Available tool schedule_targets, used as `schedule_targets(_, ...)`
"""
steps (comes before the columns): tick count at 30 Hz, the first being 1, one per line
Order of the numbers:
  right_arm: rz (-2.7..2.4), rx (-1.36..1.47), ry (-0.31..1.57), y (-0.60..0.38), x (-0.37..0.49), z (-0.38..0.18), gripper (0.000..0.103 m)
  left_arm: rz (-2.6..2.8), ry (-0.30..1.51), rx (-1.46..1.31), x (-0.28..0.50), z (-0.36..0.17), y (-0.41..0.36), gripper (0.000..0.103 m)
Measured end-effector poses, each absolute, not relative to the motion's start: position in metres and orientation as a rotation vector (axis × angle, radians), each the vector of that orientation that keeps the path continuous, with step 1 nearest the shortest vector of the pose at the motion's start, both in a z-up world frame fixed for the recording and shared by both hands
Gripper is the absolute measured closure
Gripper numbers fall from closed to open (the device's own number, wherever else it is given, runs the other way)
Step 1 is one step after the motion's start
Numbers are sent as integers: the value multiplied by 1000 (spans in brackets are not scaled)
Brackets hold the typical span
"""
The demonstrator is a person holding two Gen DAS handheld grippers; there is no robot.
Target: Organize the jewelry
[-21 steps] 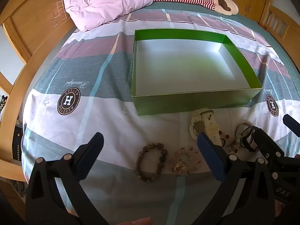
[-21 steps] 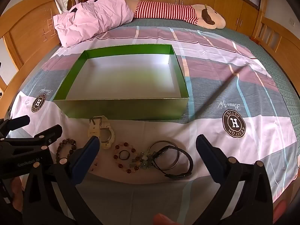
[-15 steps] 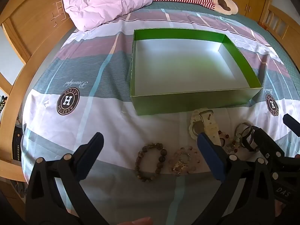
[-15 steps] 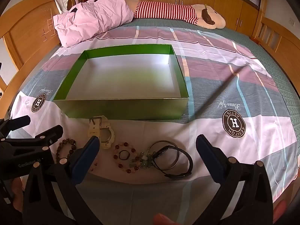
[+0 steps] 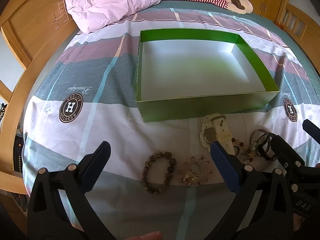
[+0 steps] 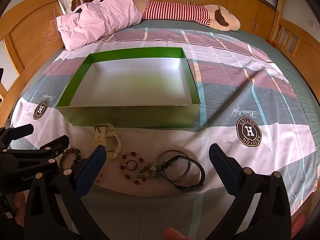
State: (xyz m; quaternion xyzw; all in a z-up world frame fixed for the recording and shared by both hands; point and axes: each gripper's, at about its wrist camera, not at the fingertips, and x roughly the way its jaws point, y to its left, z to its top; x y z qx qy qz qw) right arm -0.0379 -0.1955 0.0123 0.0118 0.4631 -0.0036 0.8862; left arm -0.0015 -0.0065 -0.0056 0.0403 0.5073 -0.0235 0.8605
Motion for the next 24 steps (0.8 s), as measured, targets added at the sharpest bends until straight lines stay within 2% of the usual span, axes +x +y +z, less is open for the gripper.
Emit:
schedule_targets(17, -10, 21, 961, -200, -38, 14, 1, -59, 1083, 93, 0, -11, -8, 2)
schedule_targets(24, -164, -76, 891, -211, -37, 23, 1, -36, 1088, 85, 3, -12, -3, 2)
